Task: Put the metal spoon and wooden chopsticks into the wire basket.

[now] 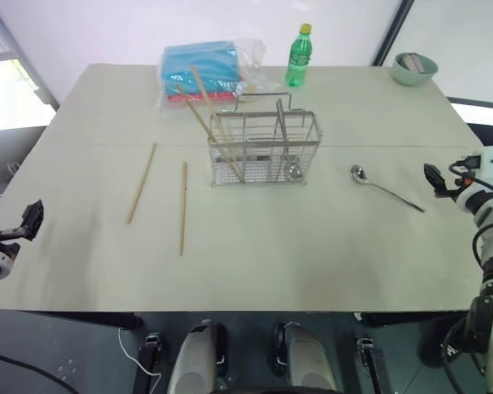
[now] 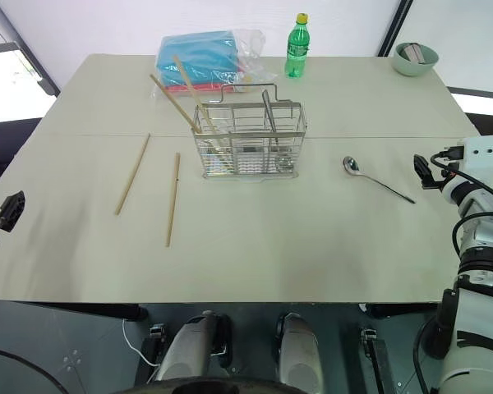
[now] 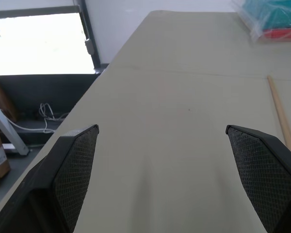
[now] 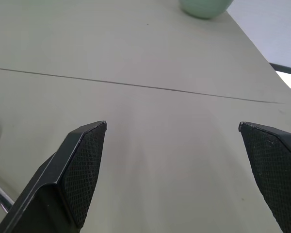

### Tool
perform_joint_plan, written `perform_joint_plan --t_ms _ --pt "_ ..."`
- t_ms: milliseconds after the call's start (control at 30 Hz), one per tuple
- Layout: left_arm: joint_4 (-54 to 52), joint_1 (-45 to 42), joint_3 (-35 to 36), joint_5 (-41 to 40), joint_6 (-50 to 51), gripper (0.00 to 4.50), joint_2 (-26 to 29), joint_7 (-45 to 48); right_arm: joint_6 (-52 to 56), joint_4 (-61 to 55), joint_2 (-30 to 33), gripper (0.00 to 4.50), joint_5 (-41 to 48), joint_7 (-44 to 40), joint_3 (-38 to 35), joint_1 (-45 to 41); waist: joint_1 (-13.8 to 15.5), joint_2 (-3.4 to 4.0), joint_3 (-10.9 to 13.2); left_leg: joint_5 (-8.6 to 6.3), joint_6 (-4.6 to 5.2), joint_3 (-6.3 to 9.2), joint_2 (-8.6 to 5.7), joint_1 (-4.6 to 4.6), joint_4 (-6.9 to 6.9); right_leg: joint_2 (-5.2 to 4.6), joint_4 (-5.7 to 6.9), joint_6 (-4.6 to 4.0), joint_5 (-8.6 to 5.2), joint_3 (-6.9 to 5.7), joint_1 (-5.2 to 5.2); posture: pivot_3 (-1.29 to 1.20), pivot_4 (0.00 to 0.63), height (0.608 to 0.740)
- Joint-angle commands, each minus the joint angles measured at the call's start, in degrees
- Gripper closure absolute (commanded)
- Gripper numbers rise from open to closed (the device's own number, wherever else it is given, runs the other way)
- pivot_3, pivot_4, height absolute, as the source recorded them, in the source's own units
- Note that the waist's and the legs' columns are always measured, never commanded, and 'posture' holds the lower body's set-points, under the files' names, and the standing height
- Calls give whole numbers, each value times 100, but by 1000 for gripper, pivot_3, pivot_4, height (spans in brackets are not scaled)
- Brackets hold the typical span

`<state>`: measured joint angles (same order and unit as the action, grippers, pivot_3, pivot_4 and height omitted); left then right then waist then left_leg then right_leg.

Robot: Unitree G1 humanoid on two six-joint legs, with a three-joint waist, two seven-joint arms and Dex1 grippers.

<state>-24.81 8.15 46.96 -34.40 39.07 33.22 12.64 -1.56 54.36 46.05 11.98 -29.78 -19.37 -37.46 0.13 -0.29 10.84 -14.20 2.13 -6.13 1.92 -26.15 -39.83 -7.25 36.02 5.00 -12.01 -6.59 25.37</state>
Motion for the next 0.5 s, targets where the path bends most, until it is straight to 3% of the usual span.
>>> perform_joint_plan --t_ms 33,500 --pt "-63 -62 209 -57 -77 80 29 -64 -108 -16 31 0 19 15 -55 -153 -2 0 0 0 0 0 0 0 0 0 0 0 0 0 0 0 150 707" --pt "59 -178 217 -48 -83 80 210 -55 -160 58 25 0 31 25 -73 -182 -4 0 0 2 -2 -1 0 0 0 1 1 1 0 0 0 0 150 707"
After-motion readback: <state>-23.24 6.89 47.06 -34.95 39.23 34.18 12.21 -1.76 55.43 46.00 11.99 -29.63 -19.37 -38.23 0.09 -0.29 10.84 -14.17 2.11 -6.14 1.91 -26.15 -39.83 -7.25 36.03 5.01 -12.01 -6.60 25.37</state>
